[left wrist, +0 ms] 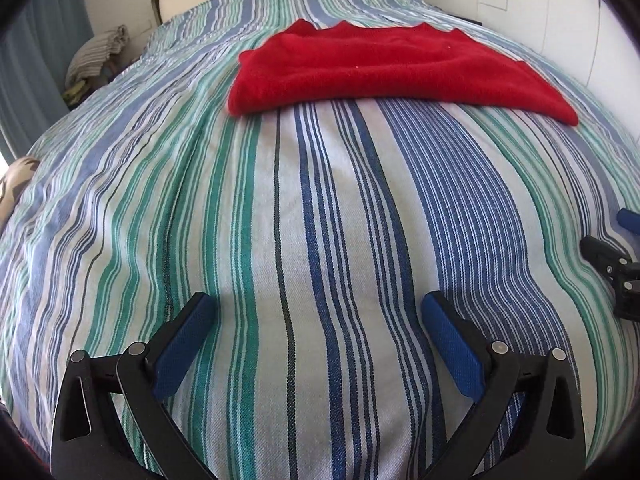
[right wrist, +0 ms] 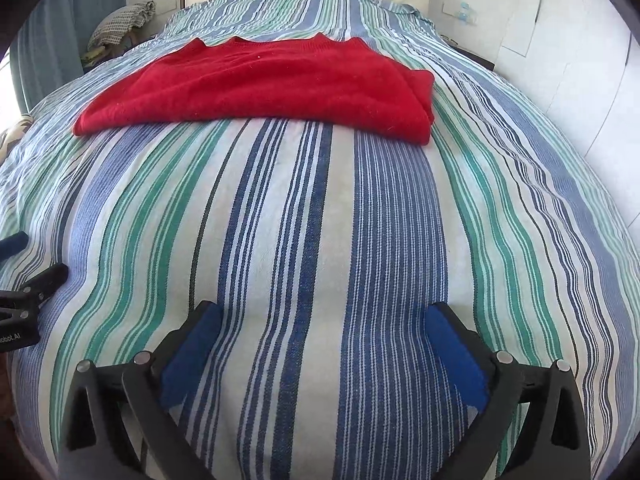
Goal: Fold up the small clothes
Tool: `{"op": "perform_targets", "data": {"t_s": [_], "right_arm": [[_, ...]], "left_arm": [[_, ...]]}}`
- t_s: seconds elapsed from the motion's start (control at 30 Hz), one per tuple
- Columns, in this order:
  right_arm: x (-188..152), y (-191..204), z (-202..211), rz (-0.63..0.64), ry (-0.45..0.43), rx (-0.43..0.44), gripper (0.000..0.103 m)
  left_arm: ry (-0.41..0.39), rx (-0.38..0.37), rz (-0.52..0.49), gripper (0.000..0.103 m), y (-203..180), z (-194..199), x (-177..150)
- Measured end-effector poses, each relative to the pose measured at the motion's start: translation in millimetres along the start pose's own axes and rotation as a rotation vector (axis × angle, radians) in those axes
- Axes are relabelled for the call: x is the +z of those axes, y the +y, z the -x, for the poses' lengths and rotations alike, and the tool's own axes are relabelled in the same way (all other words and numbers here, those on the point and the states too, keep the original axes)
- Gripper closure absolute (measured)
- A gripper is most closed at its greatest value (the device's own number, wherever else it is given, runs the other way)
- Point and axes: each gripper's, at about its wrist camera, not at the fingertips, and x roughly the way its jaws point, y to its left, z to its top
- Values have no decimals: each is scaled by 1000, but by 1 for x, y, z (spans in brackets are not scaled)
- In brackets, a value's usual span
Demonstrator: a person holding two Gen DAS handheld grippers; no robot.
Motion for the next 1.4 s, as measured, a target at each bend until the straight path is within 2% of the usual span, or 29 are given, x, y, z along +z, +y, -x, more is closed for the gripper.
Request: {"op": "perform_targets", "data": {"t_s": [0.23,0.5,0.53,0.6,0.63,0.7,0.77,0.87,0.9,0.97,1.03,1.13,1.17,1.2,1.23,1.3,1.4], "right_arm": [[0,1,-1,2,5,-3,2],[4,-3,-4,-4,46,12,1],[7,-4,-2,-3,56,22,1],[16,-13,4,-4,84,98,1],[23,-23,8,-24,85,156,1],[42,-56,18,-133,18,245,2],[68,-94,19,-275,-48,276,2],[110,-142,-3,-484,-81,346,4],[121,-151,-14,-524,-84,362,7],[141,-162,-43,-560,-51,369,21],[152,-165,-73,-598,-1,360,25],[160,-157,-110,-660,44,470,26],[163,-151,-116,-657,54,496,35],[165,-144,-119,-637,63,507,50],[168,-137,-121,-619,90,495,94],[174,-127,-114,-601,103,451,94],[203,-104,-76,-477,41,387,94]], "left_arm": [[3,0,-1,1,0,0,0],[69,-23,-26,1,0,-3,9],[89,-42,-35,1,3,0,13],[122,-83,-34,1,15,10,20],[120,-99,-17,1,25,17,22],[81,-116,25,2,48,30,25],[54,-97,68,2,73,34,26],[26,-49,156,2,109,27,21],[29,-32,195,2,121,21,16],[61,-6,273,2,141,4,1],[55,-23,316,0,150,-2,-5],[43,1,272,0,143,-6,2],[43,11,253,0,140,-8,3],[42,17,242,0,138,-10,4],[42,18,240,0,137,-12,5],[45,10,251,0,138,-11,6],[57,-3,287,0,145,-12,9]]}}
